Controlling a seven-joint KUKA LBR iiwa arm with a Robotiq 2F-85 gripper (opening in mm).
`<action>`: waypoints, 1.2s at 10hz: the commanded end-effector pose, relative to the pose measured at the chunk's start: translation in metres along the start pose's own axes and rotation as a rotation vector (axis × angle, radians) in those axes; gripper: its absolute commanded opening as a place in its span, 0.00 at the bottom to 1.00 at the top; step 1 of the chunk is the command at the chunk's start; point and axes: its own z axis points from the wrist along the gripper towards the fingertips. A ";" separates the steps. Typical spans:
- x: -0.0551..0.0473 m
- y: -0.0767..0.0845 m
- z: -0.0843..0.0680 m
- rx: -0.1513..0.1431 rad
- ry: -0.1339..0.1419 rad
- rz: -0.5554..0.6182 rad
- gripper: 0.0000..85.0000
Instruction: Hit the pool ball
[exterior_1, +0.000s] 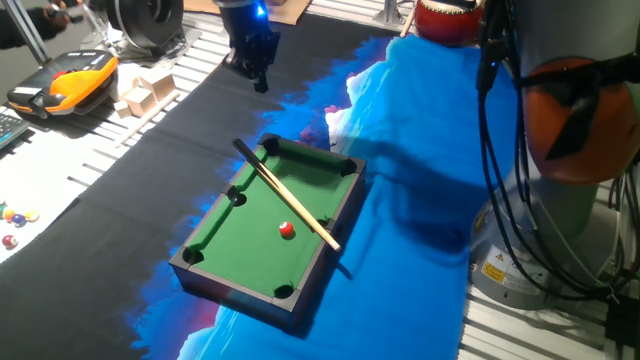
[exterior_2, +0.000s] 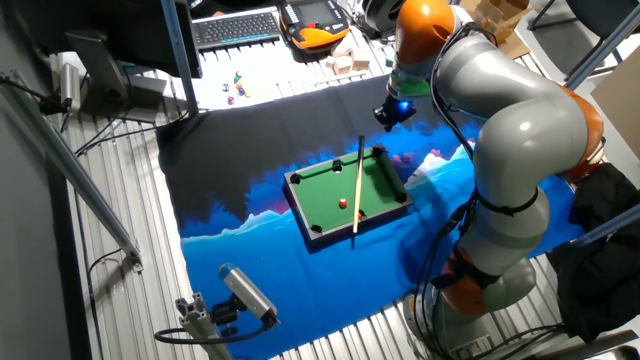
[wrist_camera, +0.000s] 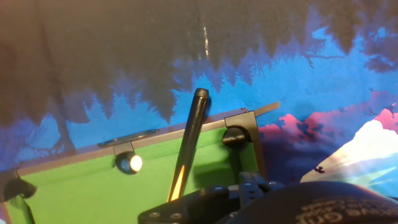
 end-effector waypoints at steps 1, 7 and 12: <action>0.000 0.000 0.000 -0.016 0.002 0.001 0.00; 0.000 0.000 0.000 -0.046 0.053 0.216 0.00; -0.002 0.002 0.000 -0.049 0.048 0.183 0.00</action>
